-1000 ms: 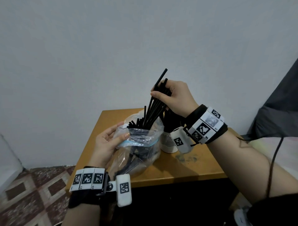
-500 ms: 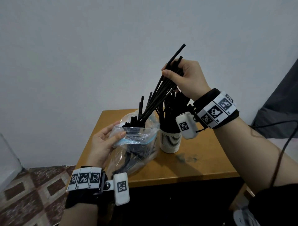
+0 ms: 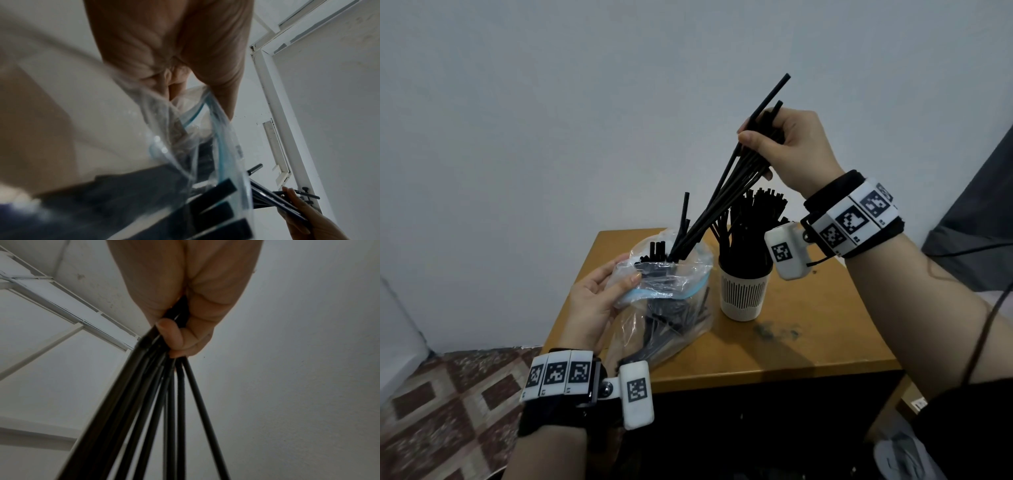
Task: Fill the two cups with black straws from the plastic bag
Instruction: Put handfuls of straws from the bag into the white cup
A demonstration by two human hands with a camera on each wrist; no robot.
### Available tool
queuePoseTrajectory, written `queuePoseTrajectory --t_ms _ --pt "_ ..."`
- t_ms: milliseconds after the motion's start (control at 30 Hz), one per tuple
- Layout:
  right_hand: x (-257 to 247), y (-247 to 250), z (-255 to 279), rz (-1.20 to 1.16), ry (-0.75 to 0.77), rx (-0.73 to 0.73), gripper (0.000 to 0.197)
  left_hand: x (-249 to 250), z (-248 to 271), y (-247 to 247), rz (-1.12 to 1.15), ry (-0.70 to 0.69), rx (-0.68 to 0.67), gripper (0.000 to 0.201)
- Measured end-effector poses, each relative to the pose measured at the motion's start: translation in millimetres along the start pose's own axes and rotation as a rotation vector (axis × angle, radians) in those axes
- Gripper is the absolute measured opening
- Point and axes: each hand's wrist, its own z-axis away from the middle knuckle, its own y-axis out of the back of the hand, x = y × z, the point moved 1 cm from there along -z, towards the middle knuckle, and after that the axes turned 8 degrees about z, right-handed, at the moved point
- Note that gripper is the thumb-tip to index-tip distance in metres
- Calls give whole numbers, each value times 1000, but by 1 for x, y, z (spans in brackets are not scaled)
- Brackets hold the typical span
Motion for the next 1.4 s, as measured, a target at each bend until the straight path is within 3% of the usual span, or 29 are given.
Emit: queuePoseTrajectory --t_ms 433,600,733,833,1000,1067,1200,1400 --pt "9 14 -1 37 -66 102 4 -4 -3 3 40 -24 82 97" --pt "11 14 -5 33 -63 121 4 -2 -2 2 58 -20 92 72" --pt "7 15 -10 39 -44 162 4 -2 -2 2 32 -12 84 77" --pt "0 16 -13 96 -6 181 6 -4 -2 1 4 -18 93 97" --pt "-14 13 -13 208 104 214 4 -3 -1 -2 -1 -22 98 103" --pt "-21 9 -12 224 153 229 7 -3 0 -7 -22 -20 84 95" --pt "-33 -10 -3 263 291 207 20 -2 2 -20 -46 13 65 55" --pt "-42 -26 16 274 428 36 18 0 1 -20 -59 -19 97 58"
